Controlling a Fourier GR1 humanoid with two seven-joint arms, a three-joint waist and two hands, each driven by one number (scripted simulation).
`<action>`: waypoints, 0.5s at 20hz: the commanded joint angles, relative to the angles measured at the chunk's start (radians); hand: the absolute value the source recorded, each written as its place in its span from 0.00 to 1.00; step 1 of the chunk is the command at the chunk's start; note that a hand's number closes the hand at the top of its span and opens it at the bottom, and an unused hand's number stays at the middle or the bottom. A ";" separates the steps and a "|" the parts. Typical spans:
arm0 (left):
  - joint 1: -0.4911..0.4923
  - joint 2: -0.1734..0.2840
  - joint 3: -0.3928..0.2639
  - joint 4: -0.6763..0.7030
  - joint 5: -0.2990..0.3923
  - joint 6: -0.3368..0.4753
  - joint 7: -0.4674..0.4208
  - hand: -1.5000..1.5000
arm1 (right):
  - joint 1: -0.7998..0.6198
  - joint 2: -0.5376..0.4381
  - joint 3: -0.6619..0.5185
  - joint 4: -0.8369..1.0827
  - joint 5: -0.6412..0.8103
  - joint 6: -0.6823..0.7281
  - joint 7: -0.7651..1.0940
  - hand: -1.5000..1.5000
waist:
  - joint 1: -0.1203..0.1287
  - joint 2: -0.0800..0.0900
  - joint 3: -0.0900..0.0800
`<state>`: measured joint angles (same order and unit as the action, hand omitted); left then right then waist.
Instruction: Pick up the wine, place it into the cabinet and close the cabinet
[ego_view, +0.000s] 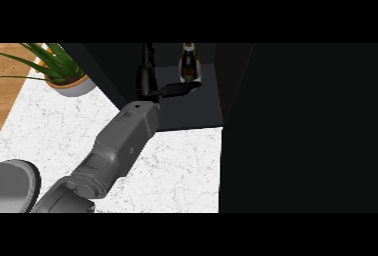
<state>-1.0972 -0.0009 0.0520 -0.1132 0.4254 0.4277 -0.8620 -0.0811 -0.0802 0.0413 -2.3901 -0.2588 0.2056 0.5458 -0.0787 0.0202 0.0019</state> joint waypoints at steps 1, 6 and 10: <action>0.044 0.004 0.008 0.013 0.001 -0.080 0.007 0.00 | 0.012 0.001 -0.011 -0.066 -0.050 -0.016 0.037 0.00 | 0.019 0.000 -0.003; 0.105 0.001 -0.006 0.010 0.004 -0.116 -0.055 0.00 | 0.022 -0.021 -0.010 -0.099 -0.060 -0.015 0.071 0.00 | 0.021 -0.006 -0.003; 0.089 0.001 -0.016 -0.021 0.071 -0.148 -0.013 0.00 | 0.020 0.034 0.072 -0.058 0.051 -0.041 0.016 0.00 | 0.022 -0.016 -0.003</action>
<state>-1.0868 -0.0024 0.0234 -0.1246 0.4409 0.3258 -0.8621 -0.0845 -0.0692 0.0735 -2.3905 -0.2522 0.1815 0.5615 -0.0754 0.0164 -0.0004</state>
